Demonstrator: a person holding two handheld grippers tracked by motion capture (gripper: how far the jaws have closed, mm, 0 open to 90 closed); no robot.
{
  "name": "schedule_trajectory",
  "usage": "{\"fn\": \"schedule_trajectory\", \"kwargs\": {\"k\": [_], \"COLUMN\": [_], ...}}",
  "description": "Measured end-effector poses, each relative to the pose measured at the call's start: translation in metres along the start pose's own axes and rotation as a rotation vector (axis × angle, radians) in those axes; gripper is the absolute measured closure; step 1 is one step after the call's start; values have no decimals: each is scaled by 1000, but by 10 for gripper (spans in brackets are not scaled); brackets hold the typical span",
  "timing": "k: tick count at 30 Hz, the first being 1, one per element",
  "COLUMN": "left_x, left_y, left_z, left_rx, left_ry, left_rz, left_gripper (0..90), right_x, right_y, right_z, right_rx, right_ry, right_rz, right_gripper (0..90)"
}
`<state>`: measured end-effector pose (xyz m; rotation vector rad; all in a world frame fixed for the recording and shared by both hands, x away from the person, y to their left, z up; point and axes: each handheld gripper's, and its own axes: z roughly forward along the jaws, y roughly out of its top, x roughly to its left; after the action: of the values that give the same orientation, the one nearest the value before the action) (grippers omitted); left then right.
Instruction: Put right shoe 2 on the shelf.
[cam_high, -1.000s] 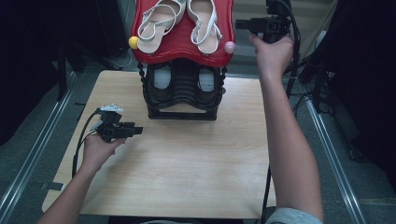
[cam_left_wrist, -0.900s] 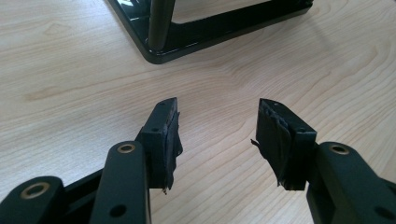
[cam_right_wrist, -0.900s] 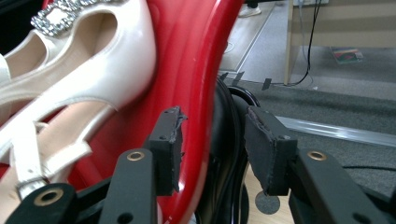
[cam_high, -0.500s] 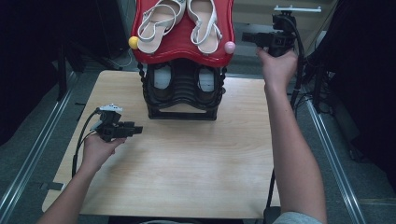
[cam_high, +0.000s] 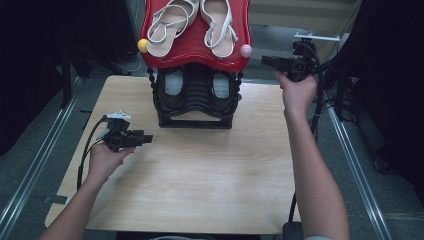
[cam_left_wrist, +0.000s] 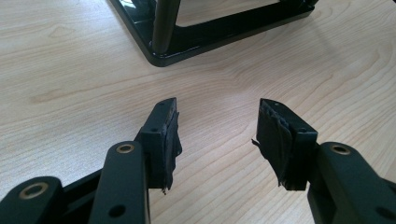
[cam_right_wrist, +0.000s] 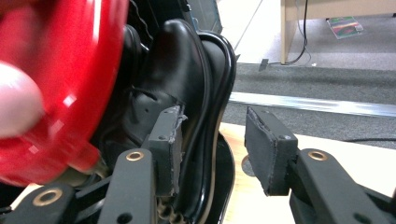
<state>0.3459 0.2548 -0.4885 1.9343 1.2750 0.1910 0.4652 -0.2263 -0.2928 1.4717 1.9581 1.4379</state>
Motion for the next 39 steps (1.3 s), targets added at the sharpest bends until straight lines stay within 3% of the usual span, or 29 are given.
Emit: {"fn": "schedule_trajectory", "kwargs": {"k": [6, 11, 19, 29, 32, 39], "left_x": [1, 0, 1, 2, 1, 3], "left_y": [0, 1, 0, 0, 0, 0], "left_z": [1, -1, 0, 1, 2, 1], "left_rx": [9, -16, -6, 1, 0, 6], "left_ry": [2, 11, 9, 9, 11, 11], "left_rz": [7, 10, 9, 13, 14, 13], "left_gripper": [489, 489, 488, 487, 487, 487], "right_x": [-8, -14, -23, -27, -27, -28], "right_y": [-22, -42, -73, -106, -114, -134], "right_z": [6, 14, 22, 27, 27, 34], "right_rx": [11, 16, 40, 70, 46, 49], "right_ry": [-11, 7, 18, 29, 15, 19], "right_rz": [7, 31, 44, 51, 43, 45], "right_gripper": [573, 577, 578, 579, 588, 593]}}
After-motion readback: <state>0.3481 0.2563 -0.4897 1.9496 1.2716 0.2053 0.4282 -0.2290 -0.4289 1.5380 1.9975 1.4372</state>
